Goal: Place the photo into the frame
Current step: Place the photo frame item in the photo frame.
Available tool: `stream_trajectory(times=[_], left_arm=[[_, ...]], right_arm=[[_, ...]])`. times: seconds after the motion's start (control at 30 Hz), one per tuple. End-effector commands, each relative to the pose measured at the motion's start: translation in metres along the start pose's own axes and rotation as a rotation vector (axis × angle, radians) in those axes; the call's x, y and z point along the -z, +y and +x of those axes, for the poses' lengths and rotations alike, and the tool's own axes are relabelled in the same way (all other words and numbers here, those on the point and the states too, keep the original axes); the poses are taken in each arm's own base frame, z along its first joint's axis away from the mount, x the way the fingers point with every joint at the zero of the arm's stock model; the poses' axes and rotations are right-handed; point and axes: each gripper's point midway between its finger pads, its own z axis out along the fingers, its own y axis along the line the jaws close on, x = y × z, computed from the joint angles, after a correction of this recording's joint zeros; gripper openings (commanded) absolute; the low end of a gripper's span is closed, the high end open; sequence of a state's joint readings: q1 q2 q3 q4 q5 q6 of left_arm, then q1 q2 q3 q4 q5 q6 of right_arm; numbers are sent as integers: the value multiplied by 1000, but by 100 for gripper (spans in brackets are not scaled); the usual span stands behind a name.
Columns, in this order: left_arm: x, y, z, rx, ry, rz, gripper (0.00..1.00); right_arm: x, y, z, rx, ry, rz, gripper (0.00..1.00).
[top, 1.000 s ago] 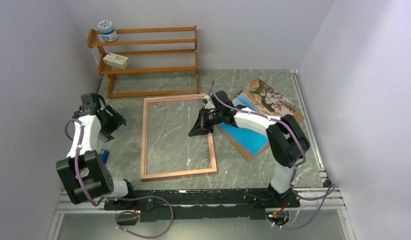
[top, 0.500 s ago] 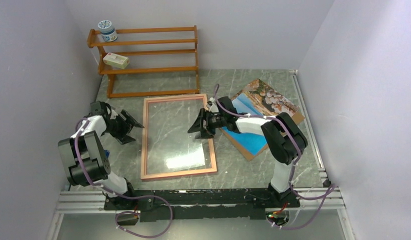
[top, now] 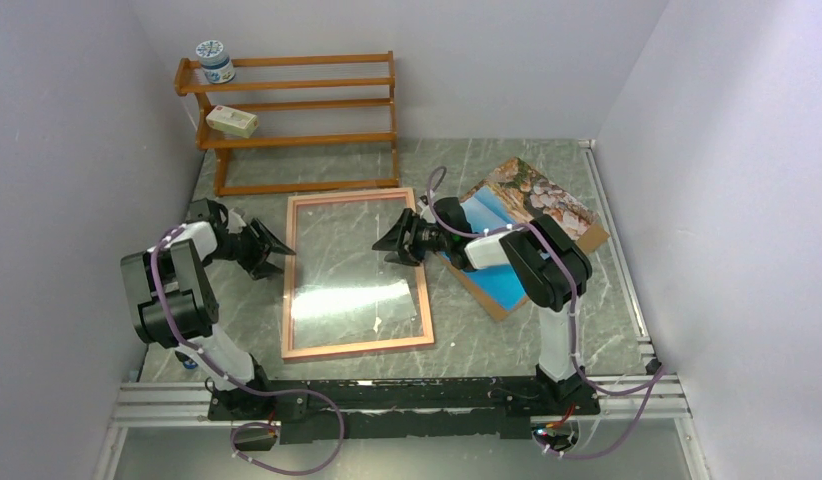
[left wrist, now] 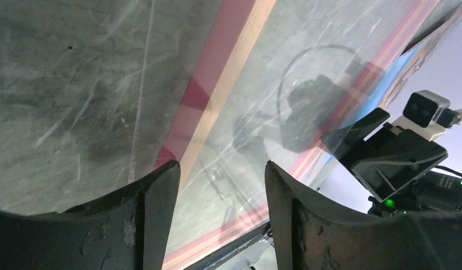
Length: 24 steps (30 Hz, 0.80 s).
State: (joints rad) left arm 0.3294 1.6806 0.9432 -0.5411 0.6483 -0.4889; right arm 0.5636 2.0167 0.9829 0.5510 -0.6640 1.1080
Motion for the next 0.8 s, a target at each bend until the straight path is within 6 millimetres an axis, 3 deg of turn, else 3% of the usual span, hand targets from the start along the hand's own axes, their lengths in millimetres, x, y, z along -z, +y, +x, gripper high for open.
stream_trajectory(times=[0.0,0.17,0.33,0.53,0.77], left_arm=[[0,0,-1,-69,5,-20,63],[1,1,-2,-75,2,-32,63],[2,-1,-4,-84,-3,-26,63],[10,-7,-8,-87,-30,-39,68],[30,-5,-15,-91,-108,-131,86]], right_arm=[[0,27,-32,102,-149,-95,63],[-6,31,-41,108,-150,-128,53],[-9,30,-33,96,-89,-163,38],[-3,20,-25,79,-89,-126,0],[28,10,-18,61,-229,-78,0]])
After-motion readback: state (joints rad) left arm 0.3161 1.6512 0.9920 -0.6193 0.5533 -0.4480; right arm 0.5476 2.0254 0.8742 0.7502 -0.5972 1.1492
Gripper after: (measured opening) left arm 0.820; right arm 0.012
